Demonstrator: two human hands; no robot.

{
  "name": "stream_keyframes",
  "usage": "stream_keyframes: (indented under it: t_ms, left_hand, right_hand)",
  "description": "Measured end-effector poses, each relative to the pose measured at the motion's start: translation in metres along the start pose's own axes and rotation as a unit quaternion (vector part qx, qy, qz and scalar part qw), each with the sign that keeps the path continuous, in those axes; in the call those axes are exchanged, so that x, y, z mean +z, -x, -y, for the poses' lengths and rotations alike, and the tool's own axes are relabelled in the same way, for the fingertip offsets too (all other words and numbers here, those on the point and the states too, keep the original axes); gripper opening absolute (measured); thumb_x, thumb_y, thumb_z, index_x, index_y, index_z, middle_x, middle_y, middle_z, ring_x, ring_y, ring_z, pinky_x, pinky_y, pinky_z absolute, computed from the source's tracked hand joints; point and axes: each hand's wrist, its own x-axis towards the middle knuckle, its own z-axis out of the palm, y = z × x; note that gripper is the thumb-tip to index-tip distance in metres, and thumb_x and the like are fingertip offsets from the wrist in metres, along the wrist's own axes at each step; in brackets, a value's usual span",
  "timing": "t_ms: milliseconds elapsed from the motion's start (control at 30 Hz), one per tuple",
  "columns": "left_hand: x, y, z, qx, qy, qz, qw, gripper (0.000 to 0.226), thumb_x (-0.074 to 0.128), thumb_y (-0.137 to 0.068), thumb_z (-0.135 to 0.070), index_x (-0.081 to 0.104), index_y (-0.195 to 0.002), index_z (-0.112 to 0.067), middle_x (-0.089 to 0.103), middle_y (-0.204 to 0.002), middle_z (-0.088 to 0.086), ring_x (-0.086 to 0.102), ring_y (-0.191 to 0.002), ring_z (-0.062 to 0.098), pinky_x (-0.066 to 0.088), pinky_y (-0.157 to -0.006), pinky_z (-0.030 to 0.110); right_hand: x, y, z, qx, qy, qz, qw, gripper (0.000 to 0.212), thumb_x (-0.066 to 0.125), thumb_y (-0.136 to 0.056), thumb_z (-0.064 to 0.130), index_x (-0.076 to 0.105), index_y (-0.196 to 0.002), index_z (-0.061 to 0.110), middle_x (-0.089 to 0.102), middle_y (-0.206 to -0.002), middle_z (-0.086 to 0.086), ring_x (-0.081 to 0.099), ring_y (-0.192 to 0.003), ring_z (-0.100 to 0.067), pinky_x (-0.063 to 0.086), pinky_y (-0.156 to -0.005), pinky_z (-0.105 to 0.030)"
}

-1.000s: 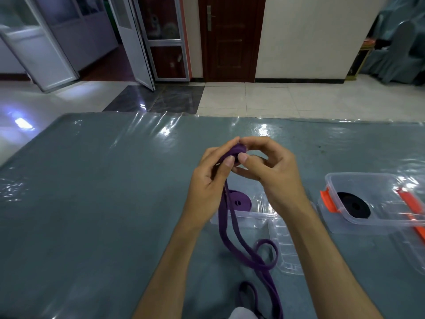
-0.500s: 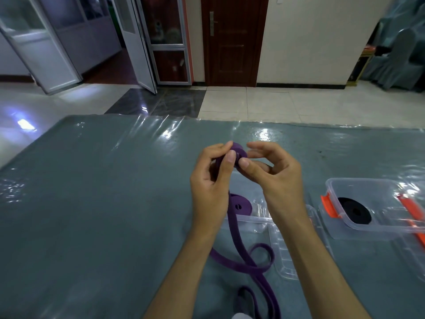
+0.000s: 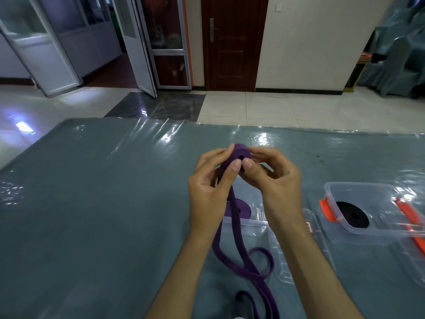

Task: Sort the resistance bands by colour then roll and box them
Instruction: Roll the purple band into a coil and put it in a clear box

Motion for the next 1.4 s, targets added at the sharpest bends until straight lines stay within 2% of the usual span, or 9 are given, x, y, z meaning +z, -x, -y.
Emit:
stream_keyframes:
  t_ms: [200, 400, 500, 633, 833, 1000, 1100, 1200, 1400]
  left_hand:
    - [-0.009, -0.003, 0.0, 0.015, -0.048, 0.024, 0.998, 0.03, 0.071, -0.101, -0.029, 0.072, -0.131, -0.034, 0.074, -0.118, -0.006, 0.072, -0.115, 0.02, 0.058, -0.097, 0.025]
    - [0.007, -0.001, -0.004, 0.005, 0.014, -0.015, 1.0, 0.033, 0.077, -0.097, -0.02, 0.072, -0.13, -0.026, 0.074, -0.124, 0.003, 0.072, -0.118, 0.023, 0.057, -0.097, 0.023]
    - [0.011, -0.008, -0.007, 0.007, 0.012, 0.015, 1.0, 0.039, 0.074, -0.1, -0.019, 0.068, -0.138, -0.029, 0.072, -0.129, 0.002, 0.069, -0.123, 0.023, 0.055, -0.101, 0.025]
    - [0.004, -0.014, -0.011, 0.02, 0.019, -0.018, 0.999, 0.031, 0.081, -0.094, -0.021, 0.071, -0.121, -0.031, 0.077, -0.118, -0.001, 0.074, -0.114, 0.023, 0.059, -0.096, 0.03]
    - [0.007, -0.016, -0.015, 0.044, 0.039, -0.002, 0.998, 0.026, 0.079, -0.095, -0.015, 0.071, -0.117, -0.025, 0.076, -0.115, 0.002, 0.073, -0.112, 0.024, 0.057, -0.094, 0.024]
    - [-0.007, -0.027, -0.021, 0.056, 0.005, -0.007, 0.998, 0.023, 0.083, -0.091, -0.027, 0.075, -0.112, -0.033, 0.079, -0.11, -0.002, 0.076, -0.107, 0.023, 0.059, -0.091, 0.025]
    - [-0.008, -0.031, -0.021, 0.048, 0.014, 0.0, 0.999, 0.021, 0.083, -0.091, -0.024, 0.074, -0.109, -0.032, 0.078, -0.108, -0.001, 0.076, -0.105, 0.023, 0.059, -0.088, 0.025]
    - [-0.008, -0.035, -0.02, 0.049, 0.016, 0.045, 0.998, 0.025, 0.077, -0.095, -0.015, 0.076, -0.118, -0.021, 0.074, -0.118, 0.006, 0.072, -0.114, 0.025, 0.058, -0.095, 0.029]
    - [-0.01, -0.045, -0.025, 0.044, 0.017, 0.041, 0.998, 0.028, 0.082, -0.091, -0.013, 0.075, -0.119, -0.017, 0.08, -0.113, 0.001, 0.076, -0.109, 0.019, 0.06, -0.091, 0.024]
  right_hand:
    - [-0.001, -0.002, 0.002, 0.038, -0.025, 0.003, 0.999, 0.018, 0.084, -0.083, 0.016, 0.069, -0.089, 0.008, 0.08, -0.103, -0.012, 0.079, -0.097, -0.029, 0.065, -0.085, -0.042]
    - [-0.001, -0.02, 0.013, -0.041, 0.059, 0.04, 0.997, 0.018, 0.074, -0.098, 0.013, 0.074, -0.114, 0.02, 0.078, -0.11, -0.005, 0.076, -0.106, -0.025, 0.064, -0.083, -0.033]
    - [-0.003, -0.022, 0.015, -0.04, 0.033, 0.034, 0.998, 0.011, 0.073, -0.099, 0.016, 0.071, -0.109, 0.017, 0.077, -0.113, -0.007, 0.075, -0.111, -0.027, 0.064, -0.089, -0.041]
    - [-0.01, -0.026, 0.023, -0.029, 0.065, 0.048, 0.996, 0.02, 0.085, -0.087, 0.023, 0.068, -0.096, 0.017, 0.079, -0.106, -0.008, 0.077, -0.103, -0.027, 0.063, -0.091, -0.04]
    - [-0.002, -0.025, 0.023, -0.051, 0.033, 0.05, 0.997, 0.022, 0.074, -0.095, 0.023, 0.069, -0.116, 0.018, 0.077, -0.109, -0.005, 0.075, -0.106, -0.028, 0.064, -0.086, -0.035]
    - [0.003, -0.017, 0.013, -0.011, 0.039, 0.068, 0.997, 0.027, 0.08, -0.09, 0.021, 0.065, -0.103, 0.004, 0.078, -0.104, -0.005, 0.076, -0.104, -0.026, 0.062, -0.093, -0.041]
    - [0.005, -0.019, 0.019, -0.047, 0.084, 0.049, 0.994, 0.029, 0.084, -0.086, 0.023, 0.067, -0.106, 0.011, 0.077, -0.094, 0.0, 0.075, -0.089, -0.019, 0.064, -0.086, -0.043]
    - [0.006, -0.023, 0.021, -0.11, 0.094, 0.038, 0.989, 0.028, 0.077, -0.095, 0.017, 0.066, -0.12, 0.021, 0.075, -0.107, 0.0, 0.075, -0.102, -0.024, 0.064, -0.088, -0.044]
    - [0.004, -0.025, 0.025, -0.045, 0.07, 0.045, 0.996, 0.023, 0.081, -0.087, 0.024, 0.063, -0.098, 0.013, 0.079, -0.101, -0.006, 0.077, -0.098, -0.023, 0.063, -0.087, -0.037]
